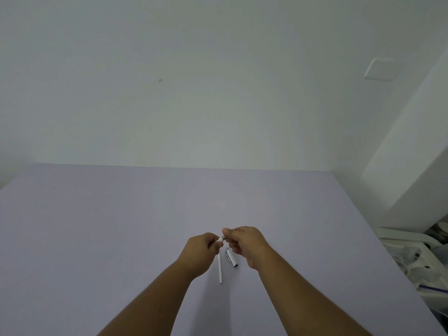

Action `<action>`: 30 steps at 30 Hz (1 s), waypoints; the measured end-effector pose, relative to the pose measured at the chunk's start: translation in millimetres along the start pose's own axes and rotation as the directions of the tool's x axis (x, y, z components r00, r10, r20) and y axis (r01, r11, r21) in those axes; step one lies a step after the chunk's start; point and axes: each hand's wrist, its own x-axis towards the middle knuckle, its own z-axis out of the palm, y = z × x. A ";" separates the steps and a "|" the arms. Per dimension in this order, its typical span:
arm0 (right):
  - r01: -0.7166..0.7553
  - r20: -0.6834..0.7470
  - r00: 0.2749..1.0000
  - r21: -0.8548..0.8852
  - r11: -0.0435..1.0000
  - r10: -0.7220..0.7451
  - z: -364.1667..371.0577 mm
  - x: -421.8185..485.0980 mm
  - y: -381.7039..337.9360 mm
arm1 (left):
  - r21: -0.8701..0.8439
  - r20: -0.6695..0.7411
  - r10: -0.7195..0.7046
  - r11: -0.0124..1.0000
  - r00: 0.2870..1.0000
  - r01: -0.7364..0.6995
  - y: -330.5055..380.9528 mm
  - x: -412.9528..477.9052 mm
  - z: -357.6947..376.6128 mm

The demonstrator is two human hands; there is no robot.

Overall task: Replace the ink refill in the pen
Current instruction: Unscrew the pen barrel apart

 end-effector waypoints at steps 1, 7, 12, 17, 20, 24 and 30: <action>0.017 0.023 1.000 0.017 1.000 -0.018 0.1 -1.1 -0.7 | 0.003 0.000 0.001 1.000 1.000 -0.001 -0.4 -0.1 -0.1; -0.032 0.014 0.999 0.045 0.998 0.032 0.5 -1.3 -2.6 | -0.002 -0.006 -0.006 1.000 1.000 0.006 -3.3 -1.0 -1.8; 0.029 0.055 0.998 0.057 0.998 -0.032 -1.7 -0.3 -0.1 | -0.002 -0.003 -0.021 1.000 1.000 0.021 -5.1 -0.1 -1.3; -0.044 0.024 0.999 0.055 0.998 0.043 -0.1 -1.2 -2.4 | -0.006 -0.006 -0.015 1.000 1.000 0.015 -5.1 0.6 -0.9; 0.018 0.054 0.998 0.044 0.999 -0.020 -1.0 -0.5 -0.2 | 0.007 -0.003 -0.016 1.000 1.000 0.016 -3.7 1.5 -0.5; -0.010 0.069 0.998 0.116 0.993 0.002 -0.5 0.6 -1.8 | 0.024 -0.004 -0.023 0.999 1.000 0.023 -4.1 2.3 -1.0; 0.015 0.028 0.999 0.050 0.999 -0.017 -0.1 -0.4 -1.2 | 0.038 -0.003 -0.010 0.999 1.000 0.010 -2.4 2.1 1.0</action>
